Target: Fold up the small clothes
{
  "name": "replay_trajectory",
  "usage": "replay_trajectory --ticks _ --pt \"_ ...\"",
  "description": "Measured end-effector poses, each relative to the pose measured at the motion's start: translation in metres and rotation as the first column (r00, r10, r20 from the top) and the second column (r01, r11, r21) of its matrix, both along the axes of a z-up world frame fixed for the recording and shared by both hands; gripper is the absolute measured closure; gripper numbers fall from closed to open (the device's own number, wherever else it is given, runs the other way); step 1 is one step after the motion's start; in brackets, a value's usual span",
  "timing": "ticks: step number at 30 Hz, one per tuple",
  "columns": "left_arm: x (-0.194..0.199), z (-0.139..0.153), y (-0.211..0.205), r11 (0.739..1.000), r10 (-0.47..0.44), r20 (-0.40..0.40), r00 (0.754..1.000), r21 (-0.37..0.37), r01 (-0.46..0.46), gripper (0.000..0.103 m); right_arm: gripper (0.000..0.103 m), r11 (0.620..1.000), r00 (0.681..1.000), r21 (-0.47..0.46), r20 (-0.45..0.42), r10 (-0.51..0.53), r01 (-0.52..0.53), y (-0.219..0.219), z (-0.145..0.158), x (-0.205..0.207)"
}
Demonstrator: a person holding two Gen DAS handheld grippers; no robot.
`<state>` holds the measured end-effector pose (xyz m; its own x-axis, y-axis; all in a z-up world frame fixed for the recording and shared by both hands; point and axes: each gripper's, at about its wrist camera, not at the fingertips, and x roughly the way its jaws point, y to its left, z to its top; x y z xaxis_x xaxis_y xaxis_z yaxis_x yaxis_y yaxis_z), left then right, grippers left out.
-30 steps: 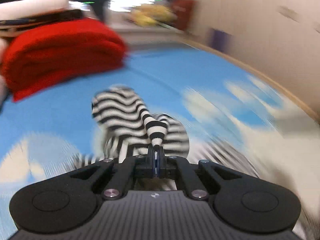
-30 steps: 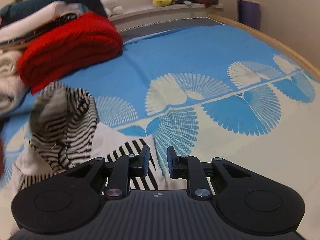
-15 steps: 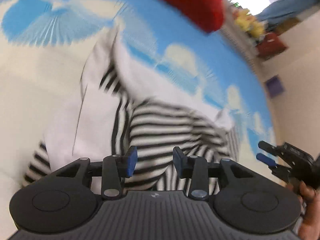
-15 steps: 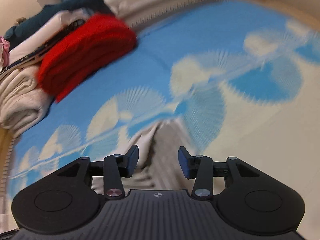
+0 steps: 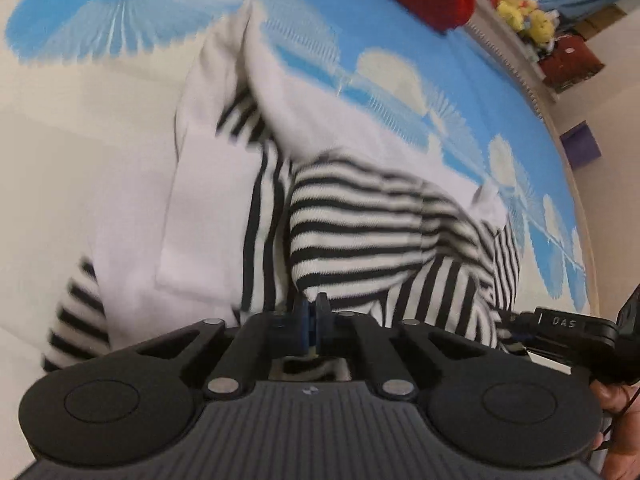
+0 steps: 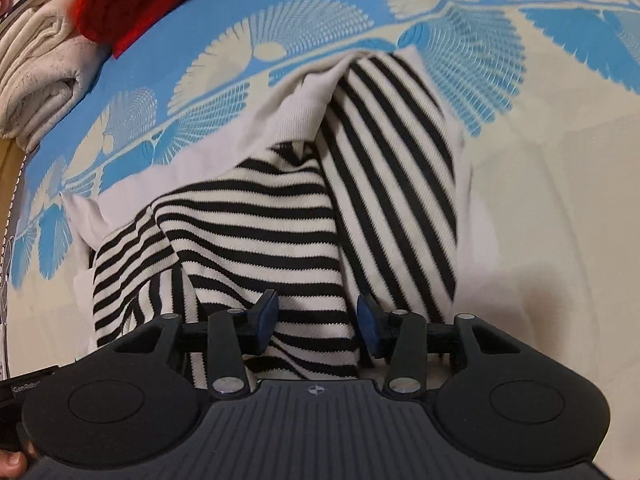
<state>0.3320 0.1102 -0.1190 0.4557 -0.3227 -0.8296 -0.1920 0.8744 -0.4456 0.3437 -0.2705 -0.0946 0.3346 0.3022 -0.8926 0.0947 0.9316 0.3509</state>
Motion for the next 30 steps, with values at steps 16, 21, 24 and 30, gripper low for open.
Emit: replay_trajectory --ticks 16,21,24,30 --pt "-0.002 -0.003 0.034 0.994 0.091 -0.111 0.990 -0.056 -0.097 0.097 0.096 0.955 0.952 0.030 0.082 -0.296 0.295 -0.050 0.023 0.005" --pt "0.001 0.013 0.028 0.994 0.096 -0.013 0.995 -0.058 -0.097 0.061 0.067 0.957 0.949 0.037 0.120 -0.292 0.289 -0.048 0.031 0.006" --pt "0.000 0.009 0.026 0.992 0.121 -0.019 0.993 -0.032 -0.121 0.062 0.041 0.969 0.961 0.022 0.124 -0.248 0.247 -0.043 0.037 0.002" --pt "-0.013 0.012 0.034 0.959 0.268 -0.003 0.964 0.101 -0.266 0.102 0.094 0.938 0.941 0.073 -0.020 -0.338 0.339 -0.043 0.008 -0.009"
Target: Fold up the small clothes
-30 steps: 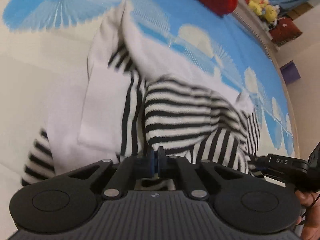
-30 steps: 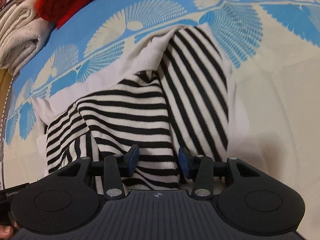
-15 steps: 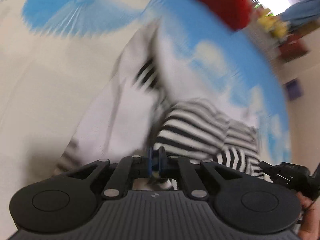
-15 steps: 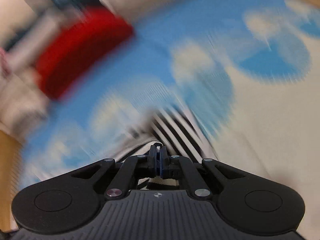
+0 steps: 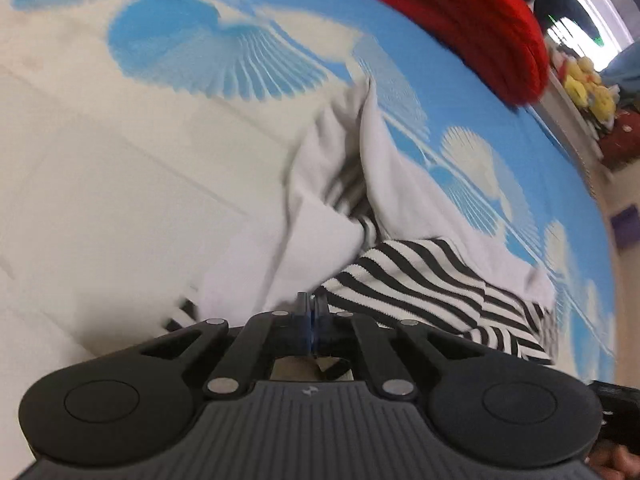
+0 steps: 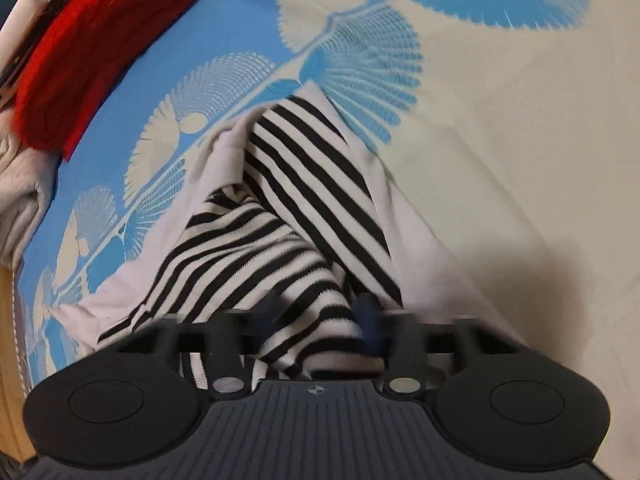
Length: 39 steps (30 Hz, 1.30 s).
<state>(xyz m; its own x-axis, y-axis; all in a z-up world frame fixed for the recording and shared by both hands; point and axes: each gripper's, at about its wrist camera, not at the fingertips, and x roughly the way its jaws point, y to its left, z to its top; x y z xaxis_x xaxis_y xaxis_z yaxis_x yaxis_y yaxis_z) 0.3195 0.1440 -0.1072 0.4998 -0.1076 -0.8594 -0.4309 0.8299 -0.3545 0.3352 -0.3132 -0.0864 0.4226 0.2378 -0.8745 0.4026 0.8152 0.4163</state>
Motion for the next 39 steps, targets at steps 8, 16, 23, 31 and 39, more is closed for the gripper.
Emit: replay_trajectory --ticks 8,16,23,31,39 --pt "0.006 0.025 -0.039 0.930 -0.128 0.021 0.992 0.351 0.112 0.093 0.076 0.998 0.998 -0.040 -0.055 -0.042 0.039 0.001 -0.011 -0.002" --pt "0.025 -0.006 -0.054 0.899 -0.434 0.009 0.901 0.058 0.433 0.092 0.061 0.948 0.911 -0.078 0.264 0.317 -0.307 0.038 0.039 0.009" --pt "0.007 0.003 -0.041 0.862 -0.500 0.045 0.865 0.131 0.491 0.093 0.068 0.862 0.883 -0.216 -0.005 0.469 -0.458 0.055 -0.010 0.006" --pt "-0.035 0.011 -0.034 0.880 -0.454 -0.018 0.891 0.146 0.452 0.087 0.080 0.916 0.932 -0.178 -0.003 0.364 -0.358 0.025 -0.017 -0.015" --pt "-0.155 0.095 -0.019 0.885 -0.440 0.098 0.892 0.216 0.413 0.080 0.058 0.930 0.923 -0.307 0.257 0.287 -0.204 -0.005 0.105 -0.138"
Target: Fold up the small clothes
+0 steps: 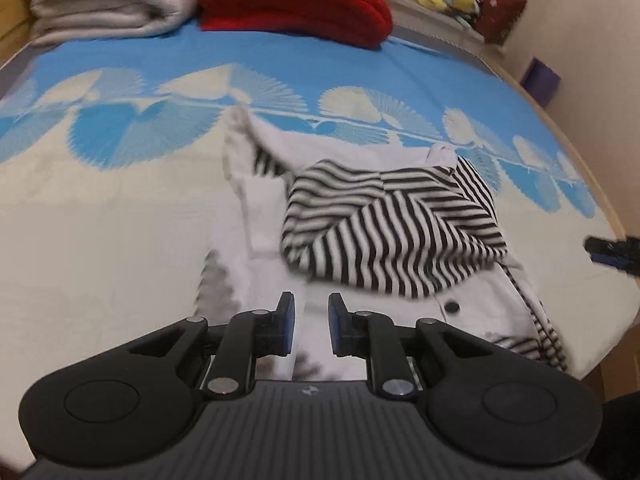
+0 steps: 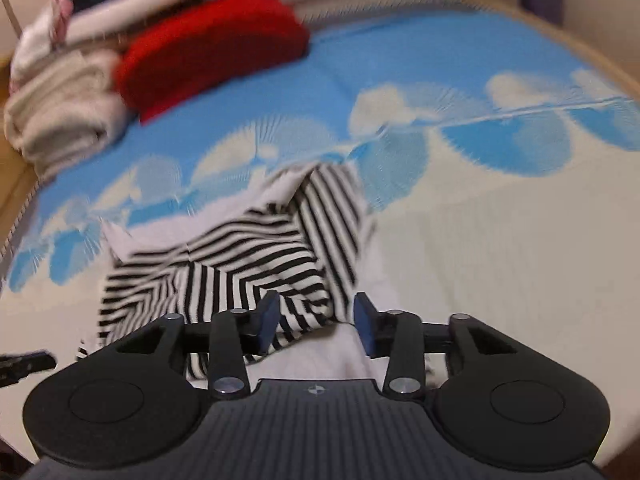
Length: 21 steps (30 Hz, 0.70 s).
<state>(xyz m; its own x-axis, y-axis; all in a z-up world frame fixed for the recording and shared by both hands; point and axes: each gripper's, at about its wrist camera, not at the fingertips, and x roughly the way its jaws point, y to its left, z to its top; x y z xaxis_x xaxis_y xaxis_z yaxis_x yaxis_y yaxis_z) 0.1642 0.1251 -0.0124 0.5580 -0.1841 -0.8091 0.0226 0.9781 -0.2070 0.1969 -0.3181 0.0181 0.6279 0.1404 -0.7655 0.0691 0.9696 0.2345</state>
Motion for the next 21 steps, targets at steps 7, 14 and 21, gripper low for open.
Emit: replay_trajectory --ticks 7,14,21 --pt "-0.071 -0.062 0.012 0.980 0.174 -0.150 0.973 -0.071 -0.186 0.039 0.049 0.991 0.991 0.036 -0.023 -0.130 0.131 -0.039 -0.017 -0.096" --pt "-0.076 -0.110 0.036 0.926 0.301 -0.335 0.893 -0.121 -0.358 0.026 0.047 0.970 0.945 0.047 -0.243 -0.221 0.239 -0.046 -0.098 -0.119" --pt "-0.074 -0.111 0.014 0.947 0.276 -0.295 0.915 -0.079 -0.311 0.027 0.047 0.981 0.927 -0.025 -0.323 -0.191 0.193 -0.033 -0.119 -0.111"
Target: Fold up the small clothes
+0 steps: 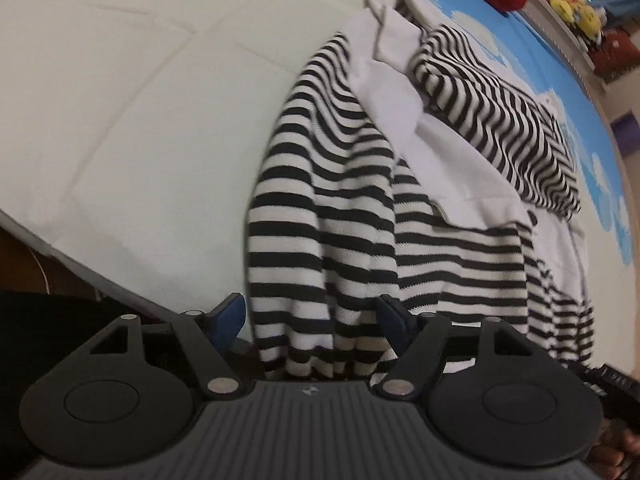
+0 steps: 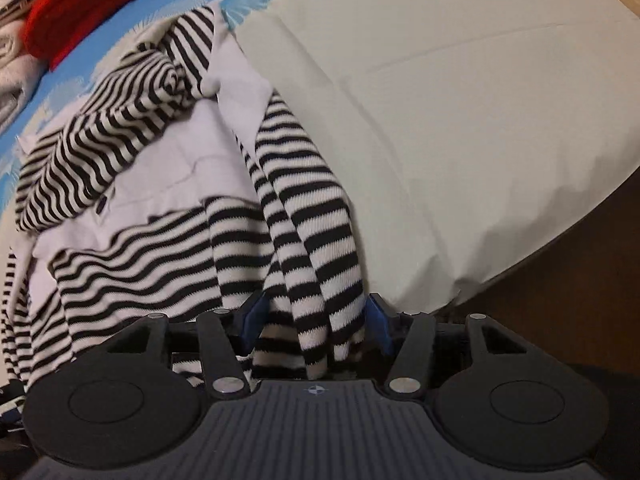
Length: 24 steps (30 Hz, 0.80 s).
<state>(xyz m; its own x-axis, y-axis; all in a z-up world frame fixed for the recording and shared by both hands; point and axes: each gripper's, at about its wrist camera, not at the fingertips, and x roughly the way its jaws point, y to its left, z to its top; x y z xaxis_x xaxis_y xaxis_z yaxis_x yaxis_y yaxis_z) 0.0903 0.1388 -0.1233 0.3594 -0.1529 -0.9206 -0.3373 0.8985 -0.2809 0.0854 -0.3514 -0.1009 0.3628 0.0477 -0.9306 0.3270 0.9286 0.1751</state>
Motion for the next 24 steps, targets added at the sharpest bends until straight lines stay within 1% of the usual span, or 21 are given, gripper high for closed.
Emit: replay_trajectory --ticks 2,4,5,6,7,8,9,10,11,12,13,14,15,16,17,18,19,20,21,22,24 --pt "0.002 -0.003 -0.010 0.997 -0.015 0.009 1.000 0.069 0.014 0.029 0.047 1.000 1.000 -0.021 -0.001 0.012 -0.012 0.004 -0.003 0.000" --pt "0.000 -0.004 -0.021 0.987 -0.048 0.015 0.999 0.154 0.045 0.037 0.047 0.999 1.000 -0.044 -0.005 0.025 -0.026 0.008 -0.006 0.000" --pt "-0.001 -0.003 -0.026 0.979 -0.067 0.020 0.998 0.193 0.062 0.053 0.048 0.998 0.999 -0.054 -0.005 0.032 -0.032 0.009 -0.006 -0.001" --pt "-0.001 -0.001 -0.029 0.974 -0.089 0.033 0.995 0.211 0.080 0.084 0.049 0.997 0.999 -0.064 -0.004 0.042 -0.042 0.010 -0.007 -0.002" --pt "-0.001 0.001 -0.030 0.971 -0.100 0.040 0.994 0.220 0.089 0.098 0.056 0.996 0.999 -0.075 0.000 0.050 -0.050 0.011 -0.008 -0.002" --pt "-0.002 0.004 -0.029 0.965 -0.092 0.038 0.995 0.250 0.080 0.097 0.063 0.995 0.998 -0.084 0.006 0.055 -0.054 0.013 -0.008 -0.001" --pt "-0.003 0.007 -0.026 0.958 -0.074 0.047 0.996 0.279 0.058 0.097 0.082 0.994 0.998 -0.089 0.016 0.059 -0.057 0.013 -0.005 -0.002" --pt "-0.004 0.012 -0.021 0.952 -0.050 0.060 0.997 0.304 0.030 0.098 0.086 0.995 0.998 -0.085 0.028 0.062 -0.060 0.013 -0.003 -0.002" --pt "-0.005 0.014 -0.016 0.949 -0.032 0.067 0.997 0.315 0.009 0.098 0.087 0.995 0.998 -0.079 0.040 0.056 -0.052 0.012 0.001 -0.004" --pt "-0.004 0.015 -0.011 0.954 -0.019 0.068 0.998 0.301 -0.002 0.098 0.088 0.997 0.998 -0.074 0.055 0.040 -0.036 0.010 0.005 -0.005" --pt "-0.003 0.013 -0.006 0.964 -0.015 0.055 0.998 0.265 0.000 0.098 0.089 0.997 0.998 -0.074 0.068 0.015 -0.010 0.006 0.009 -0.006" --pt "-0.002 0.010 -0.003 0.974 -0.009 0.044 0.999 0.225 -0.001 0.097 0.089 0.997 0.997 -0.076 0.073 -0.012 0.018 0.002 0.011 -0.007" --pt "-0.002 0.006 0.002 0.985 0.011 0.034 0.999 0.172 -0.017 0.092 0.089 0.996 0.997 -0.079 0.069 -0.039 0.044 -0.002 0.011 -0.008" --pt "-0.003 0.005 0.004 0.989 0.034 0.026 0.999 0.140 -0.037 0.088 0.089 0.994 0.996 -0.081 0.059 -0.062 0.067 -0.005 0.009 -0.007" --pt "-0.003 0.004 0.006 0.992 0.051 0.020 0.998 0.116 -0.053 0.073 0.088 0.994 0.996 -0.084 0.053 -0.069 0.073 -0.005 0.006 -0.006" --pt "-0.003 0.005 0.009 0.993 0.067 0.026 0.997 0.101 -0.069 0.055 0.085 0.994 0.997 -0.086 0.046 -0.064 0.068 -0.004 0.004 -0.005" --pt "-0.004 0.008 0.011 0.992 0.089 0.042 0.995 0.087 -0.093 0.046 0.081 0.995 0.998 -0.083 0.035 -0.053 0.056 -0.002 0.002 -0.003" --pt "-0.004 0.010 0.012 0.991 0.108 0.054 0.993 0.077 -0.112 0.029 0.079 0.996 0.999 -0.078 0.030 -0.045 0.047 0.001 0.000 -0.003" --pt "-0.004 0.012 0.014 0.990 0.120 0.063 0.991 0.064 -0.124 0.020 0.072 0.996 0.999 -0.077 0.028 -0.038 0.040 0.003 -0.001 -0.002" --pt "-0.003 0.012 0.014 0.991 0.123 0.066 0.990 0.043 -0.126 0.019 0.061 0.996 0.999 -0.083 0.027 -0.033 0.035 0.005 -0.001 -0.002" --pt "0.000 0.007 0.011 0.994 0.108 0.029 0.994 0.005 -0.109 0.019 0.051 0.995 0.999 -0.095 0.028 -0.023 0.026 0.008 0.000 -0.002"
